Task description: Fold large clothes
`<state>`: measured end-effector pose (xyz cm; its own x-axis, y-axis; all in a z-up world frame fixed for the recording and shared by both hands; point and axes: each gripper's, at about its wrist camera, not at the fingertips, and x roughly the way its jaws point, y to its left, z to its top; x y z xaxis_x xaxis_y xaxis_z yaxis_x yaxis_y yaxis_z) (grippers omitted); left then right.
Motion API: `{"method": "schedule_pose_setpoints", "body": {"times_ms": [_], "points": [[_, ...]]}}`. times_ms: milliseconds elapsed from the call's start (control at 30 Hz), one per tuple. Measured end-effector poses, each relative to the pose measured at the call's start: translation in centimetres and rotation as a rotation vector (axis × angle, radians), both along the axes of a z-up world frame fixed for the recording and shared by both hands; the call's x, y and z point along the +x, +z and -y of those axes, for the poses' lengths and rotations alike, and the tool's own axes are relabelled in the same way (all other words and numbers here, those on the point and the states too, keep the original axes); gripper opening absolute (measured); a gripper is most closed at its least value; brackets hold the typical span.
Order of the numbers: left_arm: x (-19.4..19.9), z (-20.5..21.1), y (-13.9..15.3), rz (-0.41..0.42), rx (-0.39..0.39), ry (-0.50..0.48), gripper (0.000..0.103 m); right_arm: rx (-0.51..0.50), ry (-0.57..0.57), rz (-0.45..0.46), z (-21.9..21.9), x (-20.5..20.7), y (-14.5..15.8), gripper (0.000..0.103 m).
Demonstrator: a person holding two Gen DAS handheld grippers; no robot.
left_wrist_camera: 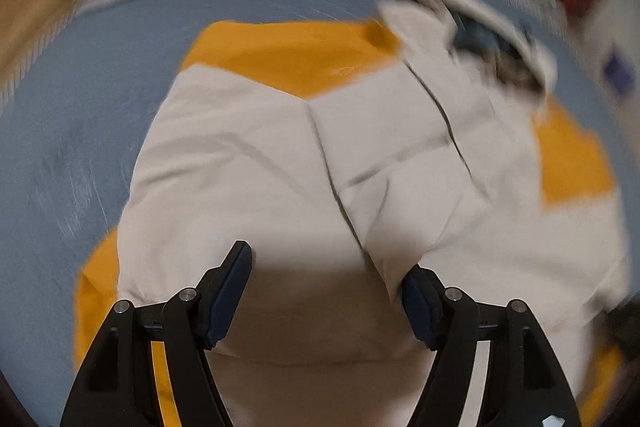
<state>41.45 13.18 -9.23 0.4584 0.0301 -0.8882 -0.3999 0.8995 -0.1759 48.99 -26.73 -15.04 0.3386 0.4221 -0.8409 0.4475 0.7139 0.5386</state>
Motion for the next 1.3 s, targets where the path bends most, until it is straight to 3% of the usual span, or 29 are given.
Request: {"method": "schedule_pose_setpoints", "body": {"times_ms": [67, 233, 300, 400, 433, 567, 600, 667, 733, 833, 900, 967, 1033, 1133, 1267, 1300], "points": [[-0.7, -1.7, 0.2, 0.019, -0.120, 0.088, 0.069, 0.012, -0.014, -0.023, 0.4, 0.0, -0.8, 0.002], [-2.9, -4.6, 0.9, 0.058, -0.272, 0.239, 0.068, -0.004, -0.042, -0.040, 1.6, 0.1, -1.0, 0.001], [-3.1, -5.1, 0.9, 0.070, -0.308, 0.245, 0.064, -0.022, -0.054, -0.044, 2.0, 0.3, -0.9, 0.001], [-2.2, -5.7, -0.3, 0.063, -0.462, 0.215, 0.064, -0.081, -0.071, -0.035, 2.6, 0.2, -0.4, 0.001], [-2.2, -6.0, -0.6, 0.056, -0.477, 0.229, 0.064, -0.093, -0.074, -0.031, 2.7, 0.1, -0.2, 0.002], [-3.3, -7.2, -0.9, 0.015, -0.427, 0.311, 0.049, -0.158, -0.063, -0.040, 1.9, -0.4, 0.7, 0.012], [-3.7, -7.7, -1.0, 0.007, -0.427, 0.341, 0.040, -0.182, -0.061, -0.042, 1.7, -0.7, 0.9, 0.015], [-4.4, -8.3, -0.6, 0.003, -0.412, 0.401, 0.034, -0.251, -0.062, -0.036, 1.1, -1.4, 2.0, 0.032], [-5.1, -9.0, -0.2, 0.008, -0.389, 0.442, 0.030, -0.339, -0.079, -0.006, 0.8, -2.5, 3.4, 0.039], [-6.6, -10.1, 0.5, 0.025, -0.364, 0.480, 0.018, -0.436, -0.099, 0.071, 0.2, -3.7, 5.8, 0.041], [-7.4, -10.7, 1.3, 0.035, -0.331, 0.509, 0.018, -0.477, -0.085, 0.154, -0.5, -3.7, 7.4, 0.041], [-8.2, -11.5, 2.2, 0.052, -0.281, 0.544, 0.018, -0.486, -0.028, 0.239, -1.6, -2.8, 8.6, 0.041], [-8.7, -11.9, 3.3, 0.078, -0.235, 0.546, 0.016, -0.424, 0.099, 0.287, -2.7, -0.8, 8.5, 0.043], [-7.3, -11.3, 3.6, 0.099, -0.263, 0.438, 0.016, -0.315, 0.285, 0.237, -4.0, 1.8, 6.5, 0.043], [-4.7, -9.8, 1.3, 0.001, -0.307, 0.284, 0.016, -0.419, 0.364, 0.029, -3.2, 2.8, 2.3, 0.043], [-4.5, -9.9, 0.0, -0.045, -0.325, 0.292, 0.016, -0.415, 0.359, 0.005, -2.8, 2.9, 1.7, 0.043]]}}
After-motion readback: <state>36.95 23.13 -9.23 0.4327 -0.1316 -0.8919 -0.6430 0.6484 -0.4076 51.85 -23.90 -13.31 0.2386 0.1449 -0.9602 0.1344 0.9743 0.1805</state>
